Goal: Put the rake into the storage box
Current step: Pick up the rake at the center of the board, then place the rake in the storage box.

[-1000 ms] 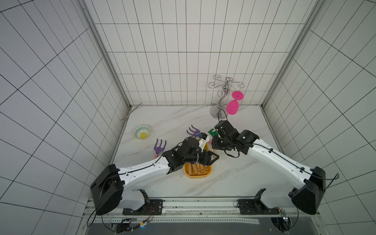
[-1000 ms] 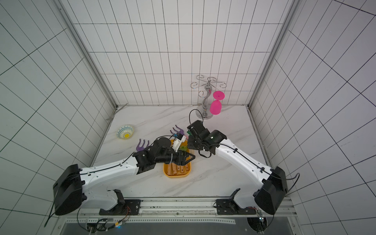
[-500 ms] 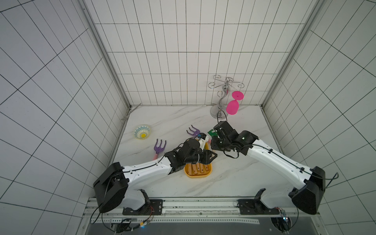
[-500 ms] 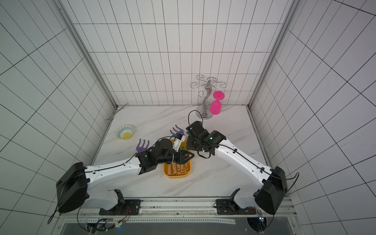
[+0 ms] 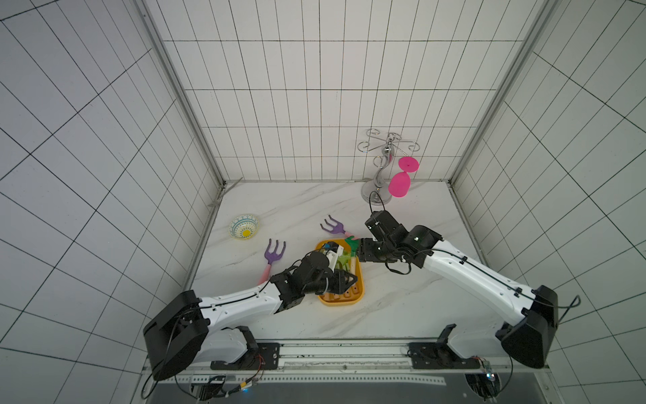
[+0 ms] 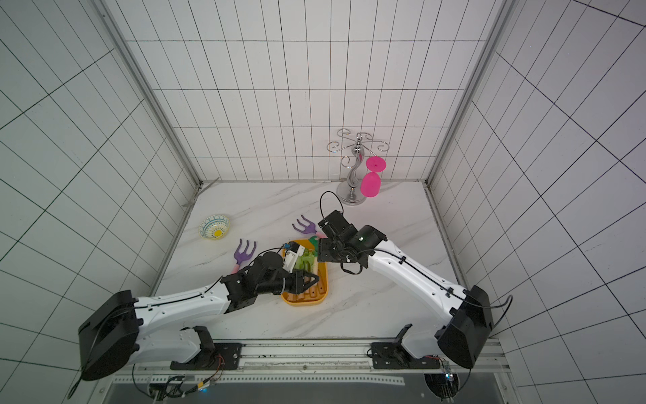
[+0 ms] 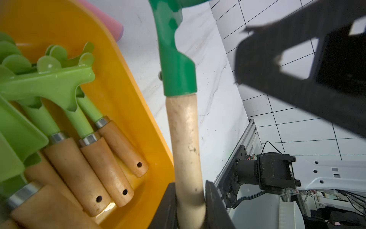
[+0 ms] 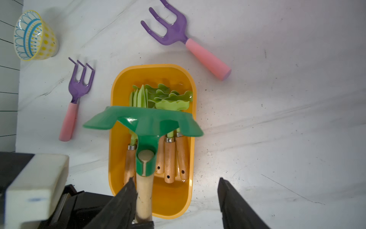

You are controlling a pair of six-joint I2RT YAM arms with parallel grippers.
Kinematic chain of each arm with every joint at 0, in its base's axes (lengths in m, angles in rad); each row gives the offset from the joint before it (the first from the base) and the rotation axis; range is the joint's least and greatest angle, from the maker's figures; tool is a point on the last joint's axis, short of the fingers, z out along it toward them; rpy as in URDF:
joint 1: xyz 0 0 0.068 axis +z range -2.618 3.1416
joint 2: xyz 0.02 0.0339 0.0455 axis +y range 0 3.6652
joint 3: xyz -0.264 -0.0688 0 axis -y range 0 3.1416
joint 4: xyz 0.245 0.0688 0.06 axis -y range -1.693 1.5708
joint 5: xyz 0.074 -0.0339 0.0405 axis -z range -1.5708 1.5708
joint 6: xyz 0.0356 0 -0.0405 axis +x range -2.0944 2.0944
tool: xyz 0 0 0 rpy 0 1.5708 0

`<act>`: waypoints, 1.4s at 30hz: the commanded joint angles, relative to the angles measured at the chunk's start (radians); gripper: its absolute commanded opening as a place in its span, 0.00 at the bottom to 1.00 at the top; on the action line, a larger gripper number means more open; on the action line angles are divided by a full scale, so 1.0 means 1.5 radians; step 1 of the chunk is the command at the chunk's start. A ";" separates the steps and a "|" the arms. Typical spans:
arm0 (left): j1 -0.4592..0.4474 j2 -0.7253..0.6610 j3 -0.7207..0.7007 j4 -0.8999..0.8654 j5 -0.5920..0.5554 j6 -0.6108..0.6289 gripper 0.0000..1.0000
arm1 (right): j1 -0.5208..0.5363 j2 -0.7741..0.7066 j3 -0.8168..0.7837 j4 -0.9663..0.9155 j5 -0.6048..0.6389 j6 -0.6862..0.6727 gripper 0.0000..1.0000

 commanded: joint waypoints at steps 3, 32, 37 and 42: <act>-0.003 0.025 -0.051 0.106 0.016 -0.045 0.06 | -0.006 -0.010 0.019 -0.101 0.115 -0.056 0.71; -0.026 0.140 -0.101 0.190 -0.053 -0.169 0.29 | -0.015 0.035 -0.051 -0.099 0.080 -0.047 0.71; -0.026 0.133 -0.098 0.175 -0.073 -0.168 0.24 | -0.015 0.050 -0.062 -0.078 0.073 -0.051 0.70; -0.026 0.118 -0.103 0.173 -0.097 -0.170 0.13 | -0.015 0.080 -0.051 -0.066 0.057 -0.053 0.69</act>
